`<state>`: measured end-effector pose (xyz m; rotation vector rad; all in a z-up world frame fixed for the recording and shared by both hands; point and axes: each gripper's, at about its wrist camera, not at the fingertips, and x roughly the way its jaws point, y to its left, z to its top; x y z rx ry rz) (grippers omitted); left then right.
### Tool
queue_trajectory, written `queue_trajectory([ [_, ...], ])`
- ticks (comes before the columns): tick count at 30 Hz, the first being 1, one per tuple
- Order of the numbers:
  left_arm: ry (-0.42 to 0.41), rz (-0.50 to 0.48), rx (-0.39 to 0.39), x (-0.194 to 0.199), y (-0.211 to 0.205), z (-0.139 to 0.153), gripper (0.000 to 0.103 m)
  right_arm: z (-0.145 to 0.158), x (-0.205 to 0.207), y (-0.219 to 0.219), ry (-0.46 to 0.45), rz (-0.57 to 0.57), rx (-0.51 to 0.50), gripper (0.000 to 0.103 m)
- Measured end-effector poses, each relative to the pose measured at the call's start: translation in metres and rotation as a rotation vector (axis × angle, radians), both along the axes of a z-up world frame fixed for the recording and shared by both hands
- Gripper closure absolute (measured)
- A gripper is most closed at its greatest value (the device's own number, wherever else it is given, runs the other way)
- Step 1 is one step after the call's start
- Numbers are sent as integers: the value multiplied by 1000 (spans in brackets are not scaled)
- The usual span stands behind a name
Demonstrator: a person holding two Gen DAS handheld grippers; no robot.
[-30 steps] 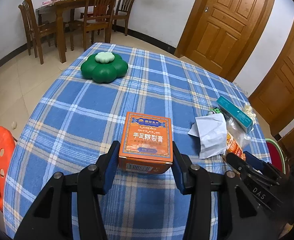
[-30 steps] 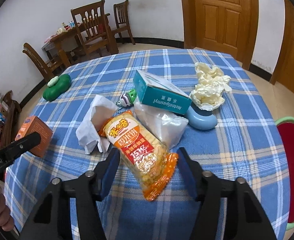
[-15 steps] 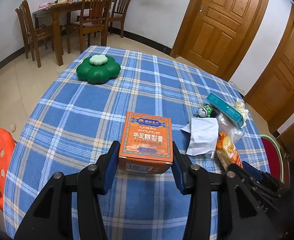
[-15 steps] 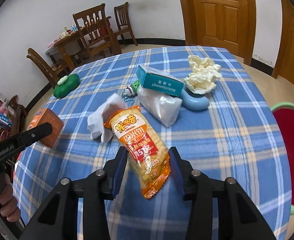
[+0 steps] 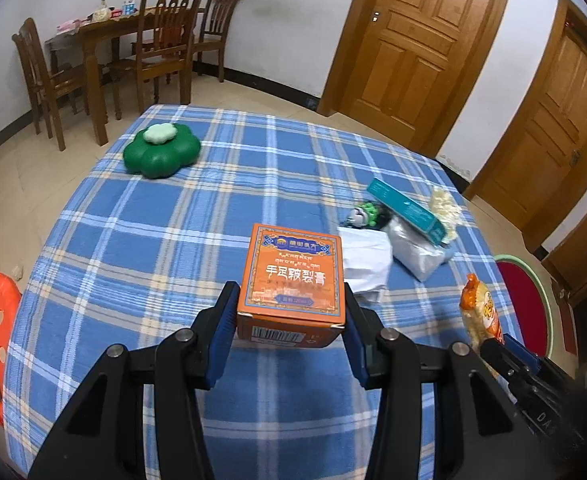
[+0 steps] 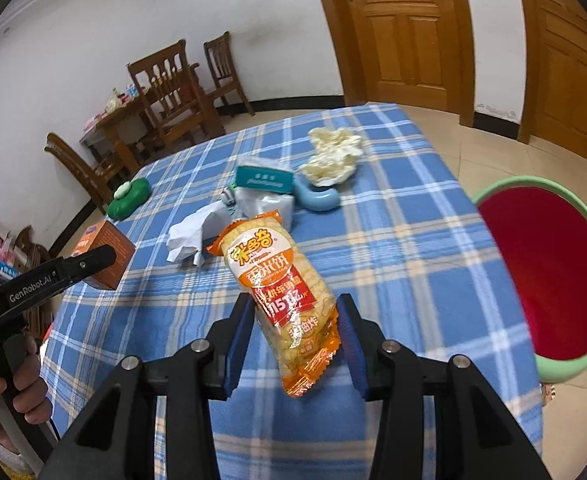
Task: Collect trash
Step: 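Carry the yellow snack bag over the red bucket and open the right tool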
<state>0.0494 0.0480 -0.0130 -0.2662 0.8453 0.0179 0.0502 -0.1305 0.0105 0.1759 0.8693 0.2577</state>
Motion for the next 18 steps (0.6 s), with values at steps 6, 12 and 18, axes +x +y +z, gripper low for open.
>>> queue_trajectory([
  [6,6,-48,-4,-1,-17,1,54,4,-9,-23,-13,-57,21,58],
  [12,17,-103,-13,1,-38,-1,54,2,-15,-49,-6,-125,38,58],
  [18,13,-160,-9,3,-59,1,54,4,-20,-75,-18,-197,42,58],
])
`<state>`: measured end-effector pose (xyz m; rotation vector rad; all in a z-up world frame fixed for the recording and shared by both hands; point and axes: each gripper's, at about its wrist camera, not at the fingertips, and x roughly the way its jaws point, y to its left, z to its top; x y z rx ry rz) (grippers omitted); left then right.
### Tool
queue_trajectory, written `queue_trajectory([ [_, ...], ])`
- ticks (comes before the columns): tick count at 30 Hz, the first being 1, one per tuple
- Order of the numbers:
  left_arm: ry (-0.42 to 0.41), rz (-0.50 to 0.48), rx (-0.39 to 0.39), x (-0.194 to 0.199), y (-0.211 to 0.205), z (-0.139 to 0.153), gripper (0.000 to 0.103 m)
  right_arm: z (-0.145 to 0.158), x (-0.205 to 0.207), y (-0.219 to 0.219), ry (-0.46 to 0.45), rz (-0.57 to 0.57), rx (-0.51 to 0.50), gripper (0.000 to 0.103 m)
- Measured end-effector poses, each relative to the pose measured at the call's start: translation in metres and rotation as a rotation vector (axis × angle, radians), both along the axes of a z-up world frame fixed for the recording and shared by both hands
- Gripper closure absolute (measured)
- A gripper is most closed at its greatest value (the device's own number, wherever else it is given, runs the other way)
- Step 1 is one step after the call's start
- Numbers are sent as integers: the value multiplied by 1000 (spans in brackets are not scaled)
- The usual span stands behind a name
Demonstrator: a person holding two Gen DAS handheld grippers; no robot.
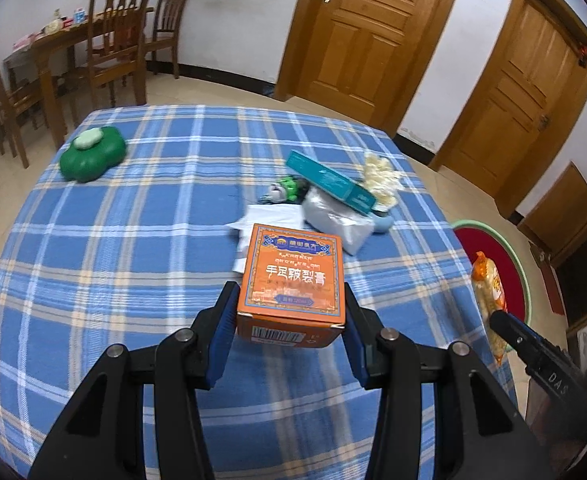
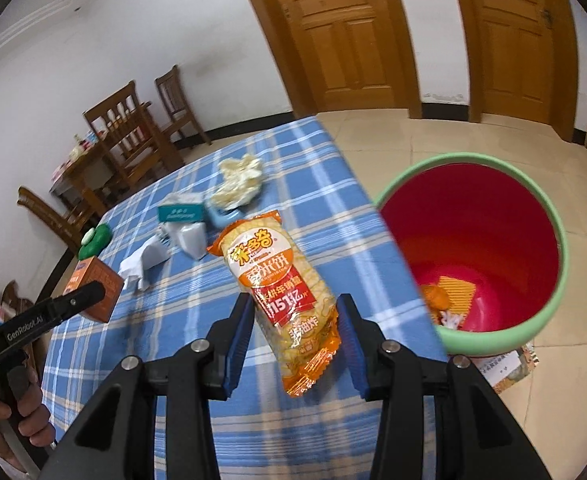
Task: Collect trash
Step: 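Carry the yellow snack bag over the red bucket and open the right tool, then carry the orange box over the red bucket and open the left tool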
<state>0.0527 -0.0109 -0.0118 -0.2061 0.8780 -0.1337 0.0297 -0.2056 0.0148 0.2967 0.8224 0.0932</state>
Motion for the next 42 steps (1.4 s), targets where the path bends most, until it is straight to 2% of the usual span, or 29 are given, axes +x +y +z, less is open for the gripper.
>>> queue_trajectory([
  [17,-5,-170,25,17,-71,7,54,1,-12,-63,-11,-163,17,57],
  [32,-5,-291,57,38,-134,10,54,-9,-12,-115,18,-298,12,57],
  [42,13,-360,89,51,-176,4,54,-19,-4,-137,36,-338,23,54],
])
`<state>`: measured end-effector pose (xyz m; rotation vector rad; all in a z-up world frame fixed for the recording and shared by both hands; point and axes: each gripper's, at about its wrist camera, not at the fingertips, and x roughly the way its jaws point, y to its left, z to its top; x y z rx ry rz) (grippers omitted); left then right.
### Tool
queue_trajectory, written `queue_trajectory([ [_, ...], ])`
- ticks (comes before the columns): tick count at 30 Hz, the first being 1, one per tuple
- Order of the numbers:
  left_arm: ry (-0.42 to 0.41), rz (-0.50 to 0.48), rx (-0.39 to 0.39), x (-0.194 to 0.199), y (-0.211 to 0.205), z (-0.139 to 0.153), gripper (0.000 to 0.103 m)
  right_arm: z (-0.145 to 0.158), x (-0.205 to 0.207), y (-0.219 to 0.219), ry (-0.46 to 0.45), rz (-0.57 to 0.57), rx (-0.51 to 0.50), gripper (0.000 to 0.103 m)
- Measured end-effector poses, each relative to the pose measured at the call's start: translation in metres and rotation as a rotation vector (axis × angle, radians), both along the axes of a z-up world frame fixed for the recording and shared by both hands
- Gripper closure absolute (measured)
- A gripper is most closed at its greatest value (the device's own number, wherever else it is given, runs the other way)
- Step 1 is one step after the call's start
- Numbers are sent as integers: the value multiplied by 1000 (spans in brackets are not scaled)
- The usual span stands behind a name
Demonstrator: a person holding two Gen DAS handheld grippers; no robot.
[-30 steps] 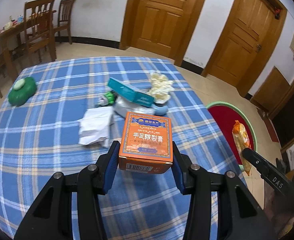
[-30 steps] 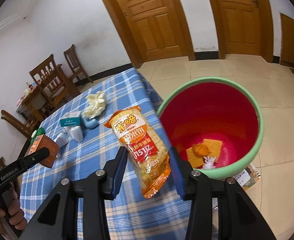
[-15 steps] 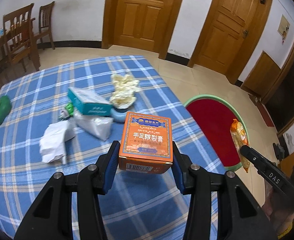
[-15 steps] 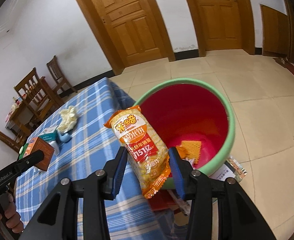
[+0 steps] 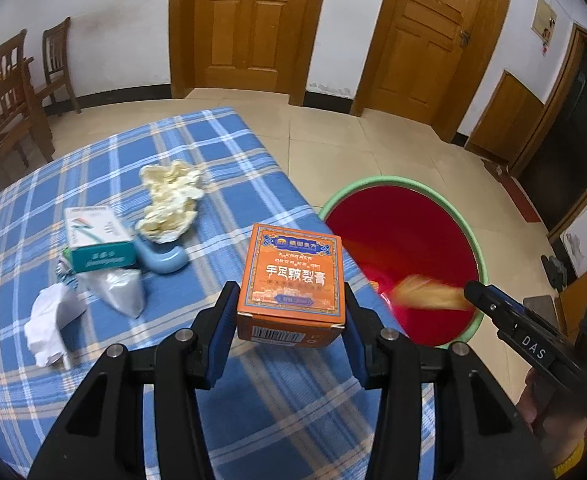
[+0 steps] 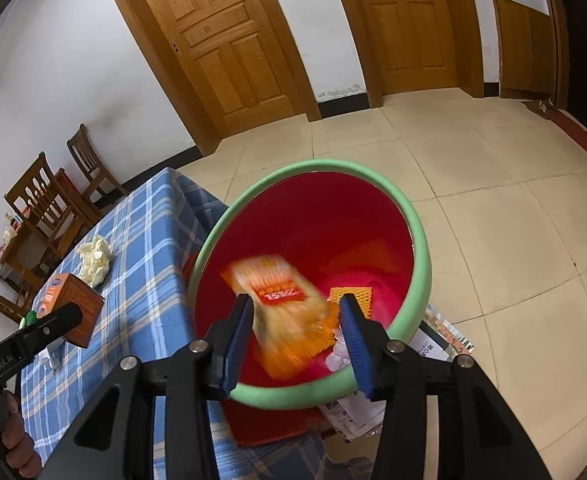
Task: Collect trash
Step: 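Carry the orange box over the red bucket and open the left tool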
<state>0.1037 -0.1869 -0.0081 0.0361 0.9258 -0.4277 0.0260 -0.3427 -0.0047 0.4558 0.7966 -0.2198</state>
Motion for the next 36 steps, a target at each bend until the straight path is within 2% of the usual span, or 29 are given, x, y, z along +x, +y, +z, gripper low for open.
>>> queue_trajectory([
  [24,19,-174,43,12,-84,-13,54,2,-19,-29,-8,-55,-5,47],
  [26,23,-185,44,11,-89,-14,51,2,-21,-31,-7,-61,-4,47],
  [28,20,-182,42,10,-90,-14,39,2,-22,-33,-7,-66,-2,46],
  [36,24,-142,37,8,-81,-13,37,2,-24,-33,-7,-66,8,45],
])
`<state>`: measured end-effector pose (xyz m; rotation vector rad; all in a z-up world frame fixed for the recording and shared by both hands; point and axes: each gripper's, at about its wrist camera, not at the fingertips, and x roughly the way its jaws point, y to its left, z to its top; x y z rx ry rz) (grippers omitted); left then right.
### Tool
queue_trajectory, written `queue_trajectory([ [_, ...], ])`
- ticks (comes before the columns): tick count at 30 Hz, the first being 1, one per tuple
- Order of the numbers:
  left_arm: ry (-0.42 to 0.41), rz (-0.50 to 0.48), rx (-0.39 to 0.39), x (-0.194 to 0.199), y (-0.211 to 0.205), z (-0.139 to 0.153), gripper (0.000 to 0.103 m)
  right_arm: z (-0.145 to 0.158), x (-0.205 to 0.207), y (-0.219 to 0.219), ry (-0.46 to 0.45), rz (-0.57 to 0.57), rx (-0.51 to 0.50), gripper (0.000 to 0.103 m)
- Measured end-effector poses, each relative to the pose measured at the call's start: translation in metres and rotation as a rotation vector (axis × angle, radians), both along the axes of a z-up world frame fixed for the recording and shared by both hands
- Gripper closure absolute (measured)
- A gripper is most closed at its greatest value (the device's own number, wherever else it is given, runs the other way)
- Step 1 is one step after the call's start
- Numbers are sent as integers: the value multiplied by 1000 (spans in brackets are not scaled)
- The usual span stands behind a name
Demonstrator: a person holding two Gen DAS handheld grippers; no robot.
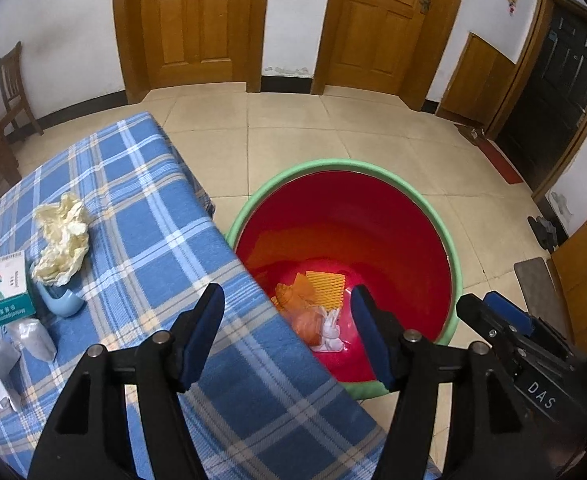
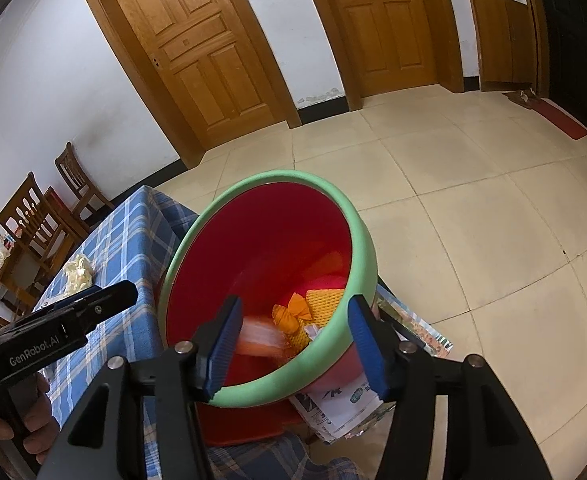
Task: Collect trash
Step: 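Carry the orange box over the red bucket and open the left tool, then move the left tool back to the table and grasp the white tissue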
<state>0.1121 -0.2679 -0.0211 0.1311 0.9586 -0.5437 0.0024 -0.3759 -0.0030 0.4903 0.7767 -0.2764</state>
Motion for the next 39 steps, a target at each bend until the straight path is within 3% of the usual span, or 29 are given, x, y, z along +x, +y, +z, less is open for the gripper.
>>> queue_trajectory([
  [17,-20,117,-23,-14,51,8,33,9,2,19,-15,44,8,28],
  [39,-37,335,-45,-14,154,12,33,17,19,66,-19,127,1,24],
])
